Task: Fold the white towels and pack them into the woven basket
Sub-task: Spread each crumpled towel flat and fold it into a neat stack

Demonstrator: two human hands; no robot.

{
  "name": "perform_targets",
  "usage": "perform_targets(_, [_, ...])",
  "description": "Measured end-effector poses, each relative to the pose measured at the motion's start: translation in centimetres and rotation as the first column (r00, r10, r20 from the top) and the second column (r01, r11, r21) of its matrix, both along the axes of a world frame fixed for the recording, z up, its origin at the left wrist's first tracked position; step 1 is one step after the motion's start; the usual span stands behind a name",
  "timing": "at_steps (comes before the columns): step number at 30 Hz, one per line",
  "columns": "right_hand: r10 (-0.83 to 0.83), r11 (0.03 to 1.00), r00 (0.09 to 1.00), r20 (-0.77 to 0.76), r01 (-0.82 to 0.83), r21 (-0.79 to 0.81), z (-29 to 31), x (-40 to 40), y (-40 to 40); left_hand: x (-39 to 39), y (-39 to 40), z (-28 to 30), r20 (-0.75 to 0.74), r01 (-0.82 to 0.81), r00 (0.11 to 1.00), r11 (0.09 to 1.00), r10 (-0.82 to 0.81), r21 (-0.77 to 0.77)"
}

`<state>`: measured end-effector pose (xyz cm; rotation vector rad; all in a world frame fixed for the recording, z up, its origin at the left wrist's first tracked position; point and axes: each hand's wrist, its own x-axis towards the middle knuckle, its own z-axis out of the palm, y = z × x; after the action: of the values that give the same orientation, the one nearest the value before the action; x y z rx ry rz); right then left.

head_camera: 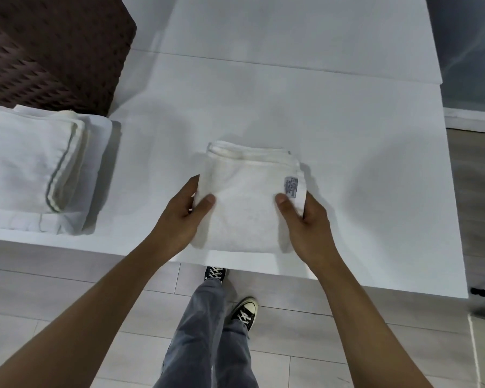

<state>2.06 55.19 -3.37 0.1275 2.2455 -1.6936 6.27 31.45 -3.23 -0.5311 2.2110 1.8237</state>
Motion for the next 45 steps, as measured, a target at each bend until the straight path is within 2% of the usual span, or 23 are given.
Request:
perform_targets(3, [0.013, 1.000, 1.000, 0.001, -0.013, 0.015, -0.6, -1.6, -0.9, -0.6, 0.0, -0.5, -0.019, -0.044, 0.999, 0.999, 0.043, -0.014])
perform_targets(10, [-0.150, 0.966, 0.989, -0.016, 0.150, 0.211, -3.9, -3.2, -2.6, -1.9, 0.3, -3.2, 0.064, -0.239, 0.965, 0.956, 0.253, -0.172])
perform_targets(16, [-0.161, 0.921, 0.986, -0.050, 0.169, 0.352, -4.7, -3.0, -3.5, 0.0, 1.5, -2.7, 0.014, -0.234, 0.968, 0.917, 0.252, -0.323])
perform_targets(18, [-0.178, 0.911, 0.983, -0.049, 0.184, 0.369, -4.5, -2.8, -3.9, 0.9, 1.6, -3.2, -0.001, -0.226, 0.968, 0.870, 0.251, -0.437])
perform_targets(20, [-0.148, 0.855, 0.971, -0.187, 0.220, 0.469, -3.8, -2.1, -3.9, 1.8, 1.7, -3.2, 0.045, -0.227, 0.957, 0.842, 0.285, -0.490])
perform_targets(23, [0.166, 0.664, 0.872, -0.460, 0.246, 0.706, -3.2, -0.3, -3.1, 2.7, 1.9, -2.0, 0.212, -0.201, 0.927, 0.887, 0.310, -0.416])
perform_targets(25, [0.346, 0.628, 0.793, -0.501, 0.200, 0.752, -3.1, 0.8, -2.7, 3.0, 1.6, -1.7, 0.302, -0.173, 0.909, 0.917, 0.289, -0.360])
perform_targets(28, [0.478, 0.632, 0.755, -0.449, 0.059, 0.772, -4.1, 2.6, -2.2, 2.8, 1.6, -1.4, 0.391, -0.252, 0.862, 0.941, 0.324, -0.225])
perform_targets(32, [0.430, 0.630, 0.855, -0.289, -0.055, 0.775, -3.6, 4.4, -2.1, 2.4, 2.1, -0.8, 0.504, -0.426, 0.784, 0.905, 0.364, 0.010])
perform_targets(34, [0.424, 0.608, 0.877, -0.226, -0.090, 0.789, -2.4, 4.9, -2.2, 2.7, 2.3, 0.0, 0.463, -0.386, 0.816, 0.922, 0.347, -0.011])
perform_targets(37, [0.424, 0.602, 0.899, -0.113, -0.186, 0.776, -0.7, 5.1, -1.8, 3.1, 2.6, 2.1, 0.283, -0.228, 0.924, 0.964, 0.258, -0.136])
perform_targets(38, [0.398, 0.629, 0.909, -0.121, -0.175, 0.758, 0.0, 5.0, -1.6, 3.4, 2.7, 3.0, 0.218, -0.188, 0.950, 0.967, 0.223, -0.169])
perform_targets(41, [0.358, 0.701, 0.893, -0.272, -0.065, 0.710, 2.7, 4.2, -1.7, 3.9, 2.5, 6.0, 0.073, -0.088, 0.991, 0.967, 0.108, -0.241])
perform_targets(45, [0.530, 0.656, 0.769, -0.356, -0.106, 0.747, 6.9, 2.3, -3.0, 4.9, 1.2, 9.9, -0.023, 0.030, 0.999, 0.928, -0.042, -0.371])
